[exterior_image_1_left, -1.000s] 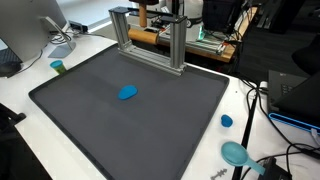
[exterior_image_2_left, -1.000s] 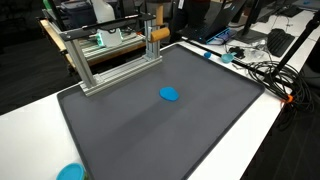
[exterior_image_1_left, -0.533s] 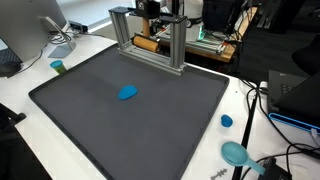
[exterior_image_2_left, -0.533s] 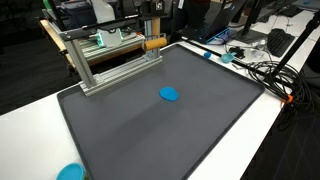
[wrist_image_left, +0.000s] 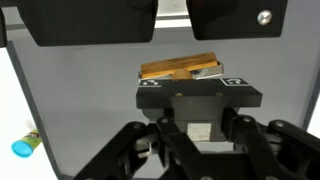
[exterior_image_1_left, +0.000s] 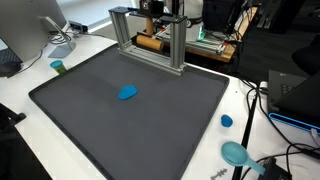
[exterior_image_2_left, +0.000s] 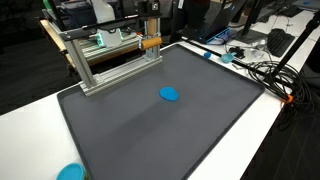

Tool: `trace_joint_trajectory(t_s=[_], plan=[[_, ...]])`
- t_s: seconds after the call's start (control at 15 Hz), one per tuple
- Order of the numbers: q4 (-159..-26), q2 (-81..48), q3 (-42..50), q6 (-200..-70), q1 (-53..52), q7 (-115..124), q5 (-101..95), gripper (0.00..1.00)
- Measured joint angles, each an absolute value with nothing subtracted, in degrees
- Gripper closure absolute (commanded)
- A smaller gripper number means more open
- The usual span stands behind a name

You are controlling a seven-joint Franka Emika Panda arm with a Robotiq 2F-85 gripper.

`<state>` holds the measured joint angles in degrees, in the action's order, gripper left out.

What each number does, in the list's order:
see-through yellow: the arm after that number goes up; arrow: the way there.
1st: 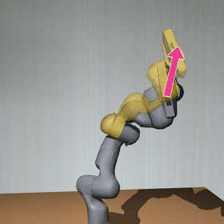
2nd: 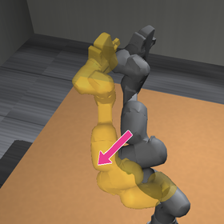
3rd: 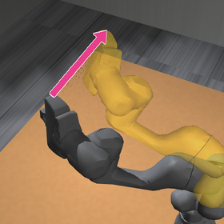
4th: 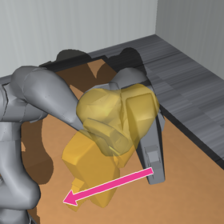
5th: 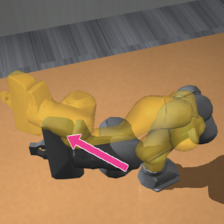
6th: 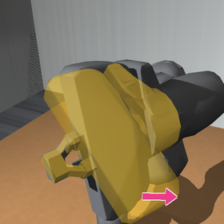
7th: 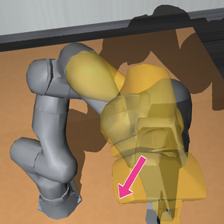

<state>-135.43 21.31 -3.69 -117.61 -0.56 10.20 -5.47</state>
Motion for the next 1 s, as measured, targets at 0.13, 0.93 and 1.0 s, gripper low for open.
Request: trace_joint_trajectory(t_s=[0.13,0.93,1.0], plan=[[-136.84,22.96,-3.16,-117.16,-0.5,10.2,-4.61,0.78],[-145.9,32.19,-0.41,-117.13,0.6,9.8,-2.04,0.78],[-146.24,32.58,-0.73,-117.0,0.48,9.71,-2.04,0.78]])
